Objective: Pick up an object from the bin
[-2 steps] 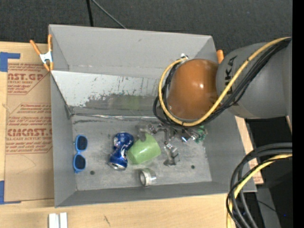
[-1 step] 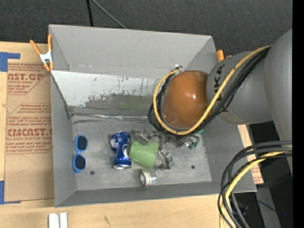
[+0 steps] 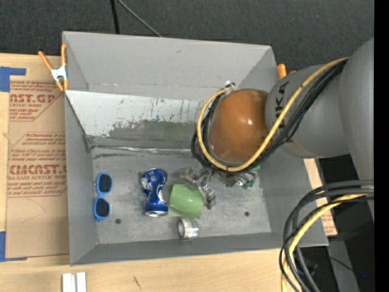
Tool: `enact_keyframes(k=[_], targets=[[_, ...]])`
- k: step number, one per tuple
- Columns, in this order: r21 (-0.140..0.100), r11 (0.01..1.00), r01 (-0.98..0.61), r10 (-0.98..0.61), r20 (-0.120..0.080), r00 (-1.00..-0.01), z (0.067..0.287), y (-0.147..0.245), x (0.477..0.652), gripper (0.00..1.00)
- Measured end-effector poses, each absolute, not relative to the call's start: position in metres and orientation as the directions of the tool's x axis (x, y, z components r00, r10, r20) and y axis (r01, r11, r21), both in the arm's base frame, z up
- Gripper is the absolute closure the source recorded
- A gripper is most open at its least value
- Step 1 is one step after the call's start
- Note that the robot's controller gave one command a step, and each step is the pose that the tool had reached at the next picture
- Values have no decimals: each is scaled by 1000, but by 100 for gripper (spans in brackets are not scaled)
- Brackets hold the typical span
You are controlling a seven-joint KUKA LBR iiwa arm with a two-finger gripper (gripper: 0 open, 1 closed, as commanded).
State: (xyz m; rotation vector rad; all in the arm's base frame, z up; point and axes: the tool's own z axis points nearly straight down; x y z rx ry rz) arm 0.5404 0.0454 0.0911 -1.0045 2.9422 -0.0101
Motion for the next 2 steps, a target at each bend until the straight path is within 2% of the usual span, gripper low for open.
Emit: enact_keyframes(k=[1, 2], targets=[[-1, 397, -918, -918, -2, -397, 147, 25, 483, 100], [1, 398, -917, -917, -2, -398, 146, 26, 483, 0]])
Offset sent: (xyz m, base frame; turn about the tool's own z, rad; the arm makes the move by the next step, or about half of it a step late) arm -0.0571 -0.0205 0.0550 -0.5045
